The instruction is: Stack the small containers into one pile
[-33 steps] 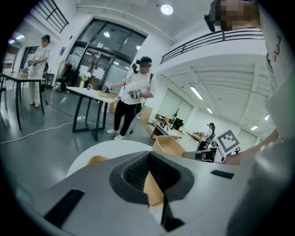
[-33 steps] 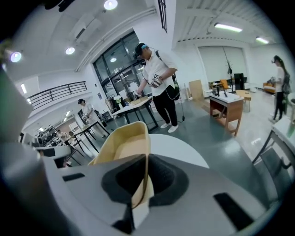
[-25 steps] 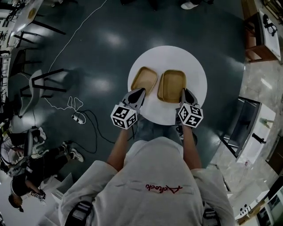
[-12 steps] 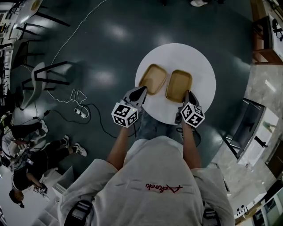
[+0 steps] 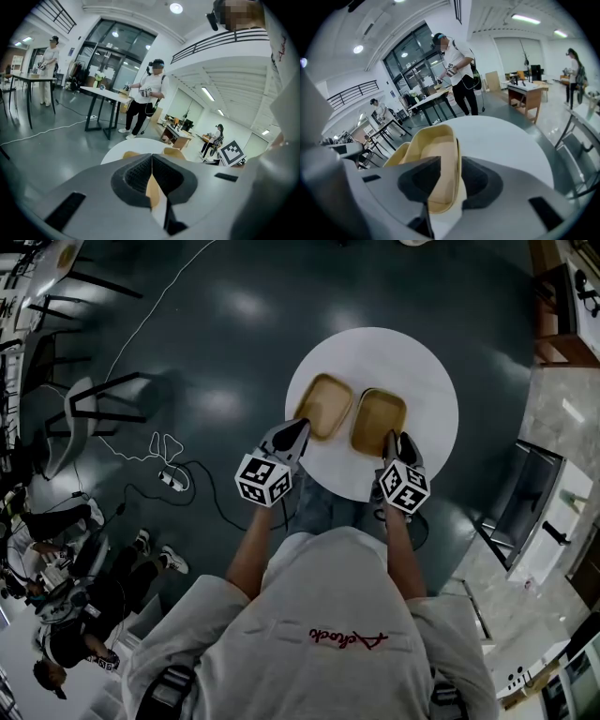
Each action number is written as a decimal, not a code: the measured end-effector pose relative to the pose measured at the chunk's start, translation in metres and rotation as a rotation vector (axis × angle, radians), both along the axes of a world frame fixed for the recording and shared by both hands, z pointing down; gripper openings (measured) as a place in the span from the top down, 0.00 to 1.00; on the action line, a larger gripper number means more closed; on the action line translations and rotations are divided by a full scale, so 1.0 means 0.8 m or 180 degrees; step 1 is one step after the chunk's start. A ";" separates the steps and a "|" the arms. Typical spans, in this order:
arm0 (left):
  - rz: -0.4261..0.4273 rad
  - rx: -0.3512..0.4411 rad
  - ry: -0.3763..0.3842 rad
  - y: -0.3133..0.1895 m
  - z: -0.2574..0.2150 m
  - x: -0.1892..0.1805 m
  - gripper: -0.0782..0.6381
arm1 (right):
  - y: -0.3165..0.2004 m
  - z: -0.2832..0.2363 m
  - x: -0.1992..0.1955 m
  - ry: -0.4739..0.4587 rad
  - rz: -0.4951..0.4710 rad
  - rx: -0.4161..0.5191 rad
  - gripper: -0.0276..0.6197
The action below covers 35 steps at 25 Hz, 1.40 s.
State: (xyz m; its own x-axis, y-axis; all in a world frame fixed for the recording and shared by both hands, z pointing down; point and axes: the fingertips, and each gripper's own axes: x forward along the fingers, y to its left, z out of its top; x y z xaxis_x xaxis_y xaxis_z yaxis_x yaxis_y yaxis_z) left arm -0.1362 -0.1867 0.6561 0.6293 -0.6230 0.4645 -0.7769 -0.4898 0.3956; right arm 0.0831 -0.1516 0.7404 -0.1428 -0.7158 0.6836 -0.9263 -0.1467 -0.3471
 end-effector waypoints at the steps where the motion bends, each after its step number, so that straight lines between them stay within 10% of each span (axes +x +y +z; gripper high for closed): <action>1: -0.0008 -0.0001 -0.0012 -0.001 0.002 0.001 0.87 | 0.000 -0.004 0.002 0.0071 -0.0037 0.0036 0.76; 17: -0.0243 -0.0031 -0.0199 -0.005 0.023 -0.024 0.87 | -0.022 -0.029 -0.014 0.0483 -0.0605 0.0177 0.92; 35: -0.0330 -0.0026 -0.0122 -0.011 0.018 -0.032 0.87 | -0.107 -0.066 -0.034 0.0953 -0.1072 0.0310 0.84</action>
State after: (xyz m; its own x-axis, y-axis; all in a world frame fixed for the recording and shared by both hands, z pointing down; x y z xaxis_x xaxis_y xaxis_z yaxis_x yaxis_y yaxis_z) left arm -0.1617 -0.1952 0.6708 0.5433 -0.6799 0.4925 -0.8379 -0.4029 0.3682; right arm 0.0556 -0.2371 0.6878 -0.1848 -0.7263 0.6621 -0.9784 0.1997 -0.0541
